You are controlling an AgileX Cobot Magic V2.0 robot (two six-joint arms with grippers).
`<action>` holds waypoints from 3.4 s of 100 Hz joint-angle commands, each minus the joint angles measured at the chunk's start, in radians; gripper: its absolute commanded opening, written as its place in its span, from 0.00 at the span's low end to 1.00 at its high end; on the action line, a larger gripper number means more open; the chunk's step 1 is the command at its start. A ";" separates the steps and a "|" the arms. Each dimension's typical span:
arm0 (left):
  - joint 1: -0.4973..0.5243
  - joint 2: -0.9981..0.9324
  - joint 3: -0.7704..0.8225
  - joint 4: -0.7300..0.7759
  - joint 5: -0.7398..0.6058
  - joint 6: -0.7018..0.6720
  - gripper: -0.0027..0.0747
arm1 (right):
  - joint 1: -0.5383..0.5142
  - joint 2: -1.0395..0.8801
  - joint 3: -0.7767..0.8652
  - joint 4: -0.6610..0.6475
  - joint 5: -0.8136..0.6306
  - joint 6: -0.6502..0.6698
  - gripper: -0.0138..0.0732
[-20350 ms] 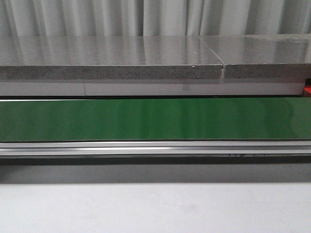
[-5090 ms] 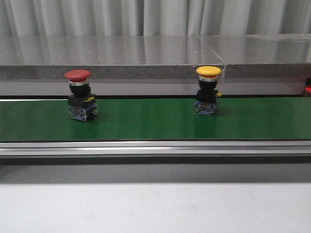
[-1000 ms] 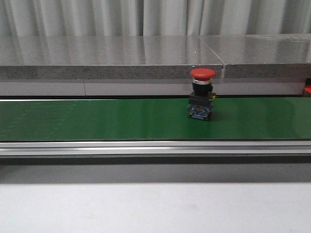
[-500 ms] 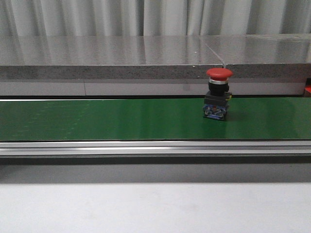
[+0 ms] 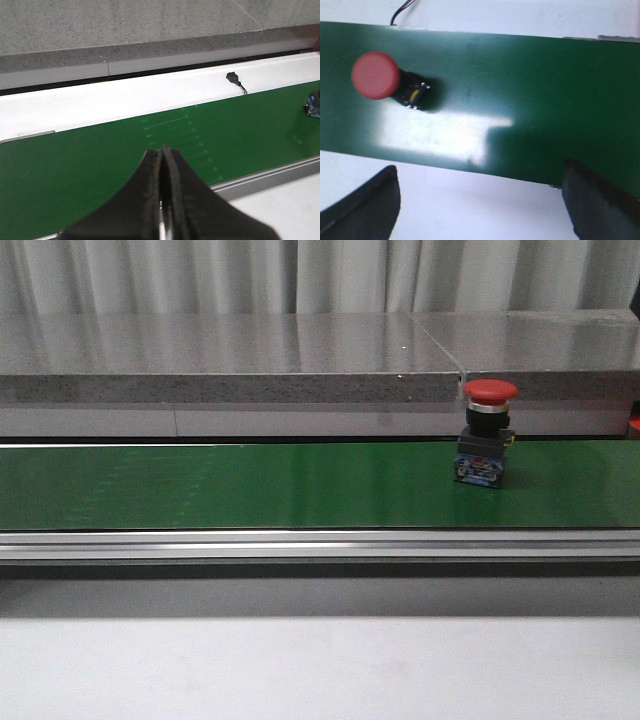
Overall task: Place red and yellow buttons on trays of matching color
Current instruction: 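Release the yellow button and grasp the red button on the belt with the right gripper, then carry the red button with the right gripper into the red tray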
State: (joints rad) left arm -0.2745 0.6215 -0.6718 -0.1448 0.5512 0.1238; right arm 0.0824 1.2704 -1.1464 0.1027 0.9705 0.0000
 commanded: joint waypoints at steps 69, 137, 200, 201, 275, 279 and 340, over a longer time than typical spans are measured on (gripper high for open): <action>-0.009 0.003 -0.027 -0.017 -0.072 -0.002 0.01 | 0.128 0.348 -0.267 0.038 0.023 -0.262 0.90; -0.009 0.003 -0.027 -0.017 -0.072 -0.002 0.01 | 0.014 0.377 -0.280 -0.003 -0.065 -0.198 0.26; -0.009 0.003 -0.027 -0.017 -0.072 -0.002 0.01 | -0.450 0.500 -0.522 -0.005 -0.024 0.052 0.26; -0.009 0.003 -0.027 -0.017 -0.072 -0.002 0.01 | -0.451 0.507 -0.529 -0.005 -0.024 0.057 0.26; -0.009 0.003 -0.027 -0.017 -0.072 -0.002 0.01 | -0.469 0.798 -0.679 -0.016 -0.054 0.058 0.54; -0.009 0.003 -0.027 -0.017 -0.072 -0.002 0.01 | -0.469 0.798 -0.679 -0.016 -0.057 0.058 0.64; 0.007 0.003 -0.027 -0.017 -0.072 -0.002 0.01 | -0.444 0.553 -0.673 -0.059 -0.011 0.018 0.48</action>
State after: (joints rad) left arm -0.2703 0.6215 -0.6718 -0.1448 0.5512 0.1238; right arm -0.3737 1.9321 -1.7904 0.0492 0.9678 0.0398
